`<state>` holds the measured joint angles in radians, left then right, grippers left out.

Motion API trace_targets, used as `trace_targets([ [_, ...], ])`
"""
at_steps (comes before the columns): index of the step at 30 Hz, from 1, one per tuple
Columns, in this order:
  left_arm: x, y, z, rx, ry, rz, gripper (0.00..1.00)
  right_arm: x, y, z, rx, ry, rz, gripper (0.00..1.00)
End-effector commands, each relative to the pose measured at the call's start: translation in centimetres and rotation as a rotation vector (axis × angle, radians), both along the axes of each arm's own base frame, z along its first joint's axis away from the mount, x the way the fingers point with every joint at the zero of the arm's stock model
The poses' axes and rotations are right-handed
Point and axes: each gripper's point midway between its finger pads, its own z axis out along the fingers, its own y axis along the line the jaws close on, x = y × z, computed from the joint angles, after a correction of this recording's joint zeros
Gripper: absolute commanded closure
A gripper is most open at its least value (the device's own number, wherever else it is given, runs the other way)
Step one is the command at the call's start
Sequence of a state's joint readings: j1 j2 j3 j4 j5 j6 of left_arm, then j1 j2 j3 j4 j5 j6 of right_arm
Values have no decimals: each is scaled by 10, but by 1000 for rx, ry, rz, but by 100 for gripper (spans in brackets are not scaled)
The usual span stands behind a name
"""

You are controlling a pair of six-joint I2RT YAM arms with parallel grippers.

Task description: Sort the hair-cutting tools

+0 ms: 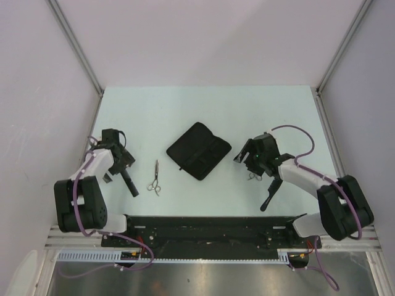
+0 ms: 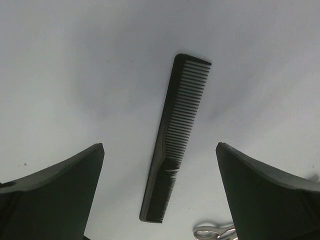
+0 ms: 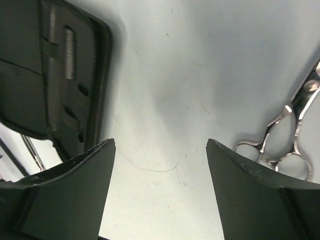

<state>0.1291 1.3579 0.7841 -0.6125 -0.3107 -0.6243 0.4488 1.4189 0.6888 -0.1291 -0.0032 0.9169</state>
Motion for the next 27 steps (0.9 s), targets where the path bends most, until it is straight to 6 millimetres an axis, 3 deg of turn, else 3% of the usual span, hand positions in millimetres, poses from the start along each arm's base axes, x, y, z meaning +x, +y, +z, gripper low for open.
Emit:
trace_targets([
  [1, 34, 4, 7, -11, -13, -106, 1, 7, -26, 34, -88, -136, 41, 22],
  [6, 49, -2, -1, -72, -36, -182, 13, 17, -35, 52, -38, -179, 46, 23],
  [14, 48, 7, -19, -129, -12, -184, 33, 33, -47, 67, -70, -212, 46, 25],
  [20, 52, 8, -32, -160, 6, -183, 43, 42, -54, 74, -68, -224, 24, 25],
  [27, 49, 16, -38, -168, 11, -164, 46, 50, -61, 71, -56, -217, -1, 25],
])
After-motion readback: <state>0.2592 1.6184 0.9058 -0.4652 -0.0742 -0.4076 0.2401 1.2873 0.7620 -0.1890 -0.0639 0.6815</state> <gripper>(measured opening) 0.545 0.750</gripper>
